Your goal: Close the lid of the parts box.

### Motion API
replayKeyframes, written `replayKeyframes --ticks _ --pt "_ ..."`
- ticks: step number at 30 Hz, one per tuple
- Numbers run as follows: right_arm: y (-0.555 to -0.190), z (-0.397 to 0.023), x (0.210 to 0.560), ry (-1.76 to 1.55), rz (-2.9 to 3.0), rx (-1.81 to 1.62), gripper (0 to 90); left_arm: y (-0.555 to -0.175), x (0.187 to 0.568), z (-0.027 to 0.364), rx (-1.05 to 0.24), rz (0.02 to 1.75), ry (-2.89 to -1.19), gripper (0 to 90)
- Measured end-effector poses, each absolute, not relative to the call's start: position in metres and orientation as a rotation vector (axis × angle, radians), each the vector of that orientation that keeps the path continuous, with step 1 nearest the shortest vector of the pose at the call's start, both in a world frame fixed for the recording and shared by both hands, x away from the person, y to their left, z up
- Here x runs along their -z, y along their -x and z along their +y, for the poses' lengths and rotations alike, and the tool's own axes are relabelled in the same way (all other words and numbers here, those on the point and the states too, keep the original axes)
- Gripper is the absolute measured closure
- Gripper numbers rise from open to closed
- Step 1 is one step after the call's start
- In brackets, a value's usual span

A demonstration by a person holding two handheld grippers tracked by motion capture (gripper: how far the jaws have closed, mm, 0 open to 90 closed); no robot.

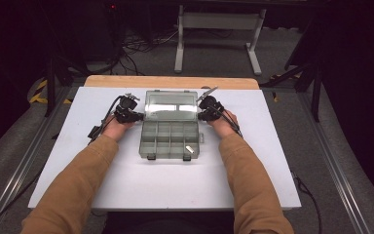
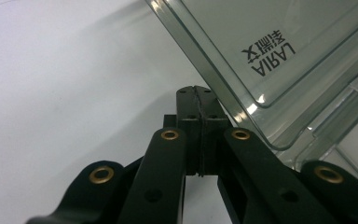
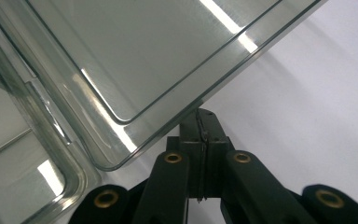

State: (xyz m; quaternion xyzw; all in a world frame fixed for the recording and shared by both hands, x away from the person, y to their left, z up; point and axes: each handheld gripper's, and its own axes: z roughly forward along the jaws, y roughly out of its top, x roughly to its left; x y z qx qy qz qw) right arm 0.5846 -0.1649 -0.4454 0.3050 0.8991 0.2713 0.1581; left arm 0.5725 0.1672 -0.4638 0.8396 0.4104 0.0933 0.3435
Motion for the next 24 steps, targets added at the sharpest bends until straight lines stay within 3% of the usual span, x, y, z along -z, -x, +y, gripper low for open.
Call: replayKeyframes --ticks 24 --pt "-0.5836 -0.1687 0.4374 -0.875 2.525 -0.852 90.0 -0.5692 0.4578 0.1658 -0.306 1.049 -2.158 89.8"
